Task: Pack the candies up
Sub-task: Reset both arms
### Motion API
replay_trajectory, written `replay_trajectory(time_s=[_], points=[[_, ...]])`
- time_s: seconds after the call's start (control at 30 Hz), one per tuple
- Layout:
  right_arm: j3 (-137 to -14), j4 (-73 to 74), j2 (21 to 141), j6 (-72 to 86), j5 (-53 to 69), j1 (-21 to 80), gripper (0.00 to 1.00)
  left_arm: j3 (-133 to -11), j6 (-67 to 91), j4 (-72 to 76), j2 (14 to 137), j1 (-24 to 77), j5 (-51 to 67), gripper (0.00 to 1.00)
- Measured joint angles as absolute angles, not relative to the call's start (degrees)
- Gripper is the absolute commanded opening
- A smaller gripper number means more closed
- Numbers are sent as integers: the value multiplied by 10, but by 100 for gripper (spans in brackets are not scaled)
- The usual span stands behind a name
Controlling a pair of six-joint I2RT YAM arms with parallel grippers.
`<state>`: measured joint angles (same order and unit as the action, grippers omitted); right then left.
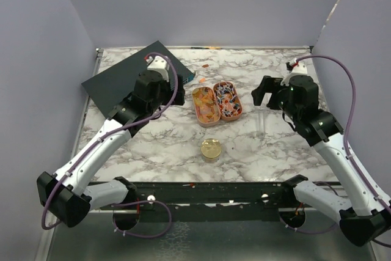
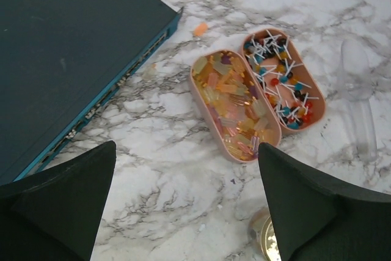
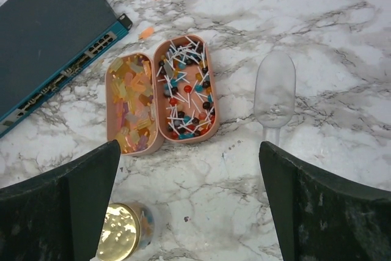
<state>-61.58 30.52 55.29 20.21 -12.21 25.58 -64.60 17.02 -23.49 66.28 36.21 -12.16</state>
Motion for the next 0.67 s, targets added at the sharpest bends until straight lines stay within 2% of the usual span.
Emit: replay_trajectory(time_s=[0.17, 0.43, 0.67], points=[[-596, 305, 534, 209, -73, 215, 100, -607, 178, -218, 615, 310, -121, 99], [-555, 293, 504, 209, -61, 215, 100, -495, 173, -147, 498, 308, -124, 99], [-543, 279, 491, 209, -59, 215, 100, -463, 153, -120, 477, 308, -124, 99]])
